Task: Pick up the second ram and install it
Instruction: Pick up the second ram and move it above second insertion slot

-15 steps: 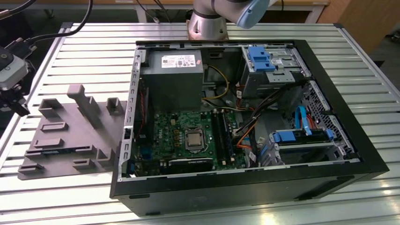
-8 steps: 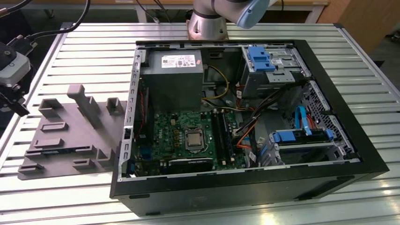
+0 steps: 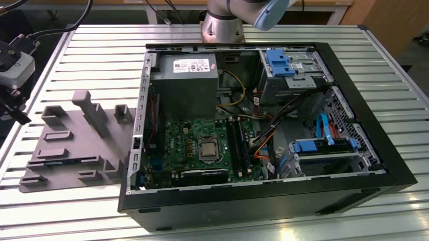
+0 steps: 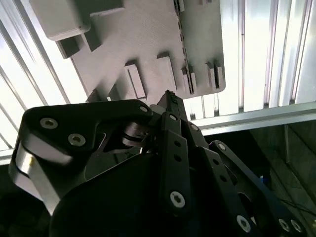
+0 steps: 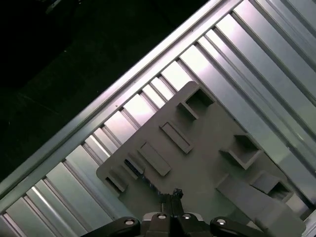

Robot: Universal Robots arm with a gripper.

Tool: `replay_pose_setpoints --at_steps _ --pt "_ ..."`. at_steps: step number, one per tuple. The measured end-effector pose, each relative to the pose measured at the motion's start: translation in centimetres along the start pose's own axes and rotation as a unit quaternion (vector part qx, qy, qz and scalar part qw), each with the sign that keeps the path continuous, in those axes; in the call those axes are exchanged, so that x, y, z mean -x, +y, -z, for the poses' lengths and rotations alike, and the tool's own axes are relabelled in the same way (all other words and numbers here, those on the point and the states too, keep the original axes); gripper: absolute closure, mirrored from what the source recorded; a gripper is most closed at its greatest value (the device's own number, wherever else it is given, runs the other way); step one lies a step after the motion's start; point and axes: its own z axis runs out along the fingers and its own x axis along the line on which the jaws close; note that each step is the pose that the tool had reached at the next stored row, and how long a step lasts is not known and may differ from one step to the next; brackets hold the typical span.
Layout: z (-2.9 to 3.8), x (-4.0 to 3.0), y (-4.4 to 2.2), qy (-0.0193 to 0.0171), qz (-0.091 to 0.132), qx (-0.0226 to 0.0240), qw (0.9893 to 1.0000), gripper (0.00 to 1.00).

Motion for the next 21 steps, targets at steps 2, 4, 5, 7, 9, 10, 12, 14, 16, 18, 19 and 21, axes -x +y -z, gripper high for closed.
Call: replay_pose_setpoints --at_steps 2,4,5,7,9,10,12,14,16,18,19,21 --pt "0.00 -0.01 0.02 0.0006 0.012 0.0003 0.9999 0.89" --pt "0.00 -0.02 0.03 0.0011 0.025 0.0005 0.9997 0.89" --pt "0.00 -0.03 0.03 0.0014 0.032 0.0007 0.9995 0.89" --pt "0.00 -0.04 0.04 0.0020 0.044 0.0010 0.9990 0.89" --pt "-0.01 -0.04 0.05 0.0025 0.056 0.0012 0.9984 0.89" --pt "-0.01 -0.05 0.05 0.0027 0.062 0.0014 0.9981 0.89" --pt "-0.02 -0.05 0.05 0.0032 0.074 0.0016 0.9972 0.89" --pt "-0.04 -0.05 0.06 0.0038 0.088 0.0019 0.9961 0.89" --pt "-0.04 -0.05 0.06 0.0044 0.101 0.0022 0.9949 0.89" --pt "-0.05 -0.05 0.06 0.0050 0.114 0.0025 0.9935 0.89" --pt "-0.05 -0.05 0.06 0.0053 0.121 0.0026 0.9927 0.89" --pt "-0.06 -0.06 0.06 0.0058 0.134 0.0029 0.9910 0.89"
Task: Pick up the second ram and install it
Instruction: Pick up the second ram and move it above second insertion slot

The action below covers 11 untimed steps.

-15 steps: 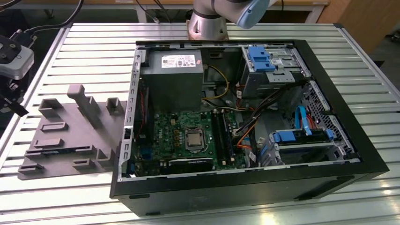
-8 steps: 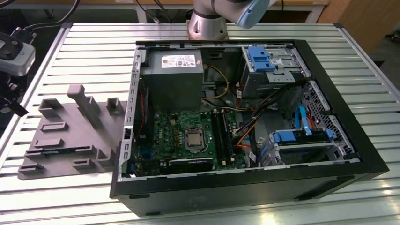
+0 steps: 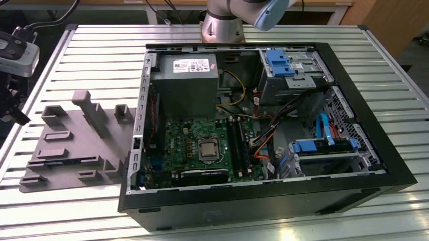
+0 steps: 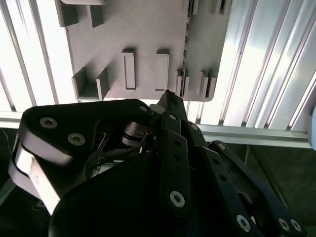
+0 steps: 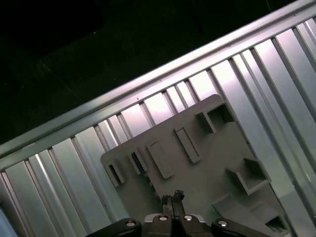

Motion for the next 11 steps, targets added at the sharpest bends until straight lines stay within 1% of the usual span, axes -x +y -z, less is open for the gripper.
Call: replay_pose_setpoints --at_steps 3,5,8,11 --pt "-0.01 0.00 0.00 0.0009 0.021 0.0005 0.9998 0.89" --pt "-0.03 0.00 0.00 0.0015 0.035 0.0008 0.9994 0.89" --pt "-0.04 0.00 0.00 0.0024 0.056 0.0012 0.9985 0.89" --pt "-0.06 -0.01 0.01 0.0032 0.074 0.0016 0.9972 0.89"
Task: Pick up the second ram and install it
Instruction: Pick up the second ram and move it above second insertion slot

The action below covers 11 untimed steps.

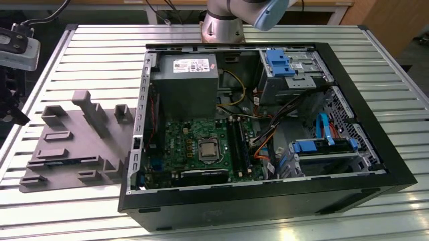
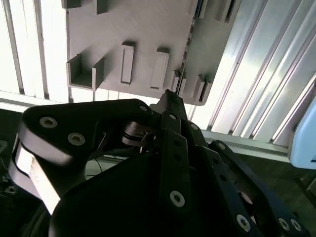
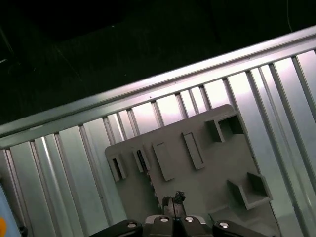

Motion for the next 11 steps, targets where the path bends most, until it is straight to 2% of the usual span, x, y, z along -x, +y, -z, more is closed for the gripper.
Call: replay_pose_setpoints --at_steps 6,11 --pt "-0.03 0.00 0.00 0.0016 0.036 0.0008 0.9994 0.89" --pt "-0.08 0.00 0.00 0.0029 0.067 0.0015 0.9978 0.89"
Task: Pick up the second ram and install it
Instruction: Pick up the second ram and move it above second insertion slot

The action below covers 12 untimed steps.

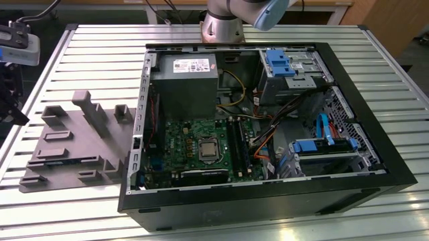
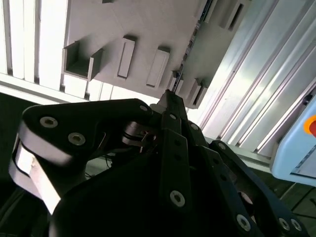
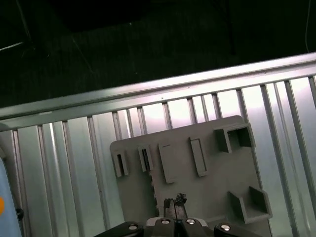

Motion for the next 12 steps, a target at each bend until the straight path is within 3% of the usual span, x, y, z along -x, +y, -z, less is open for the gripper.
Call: replay_pose_setpoints --at_steps 4,9,12 --pt "-0.05 0.00 0.00 0.0011 0.024 0.0006 0.9997 0.89" --pt "-0.11 0.00 0.00 0.0024 0.056 0.0012 0.9984 0.89" --pt "-0.12 0.00 0.00 0.0028 0.064 0.0014 0.9979 0.89"
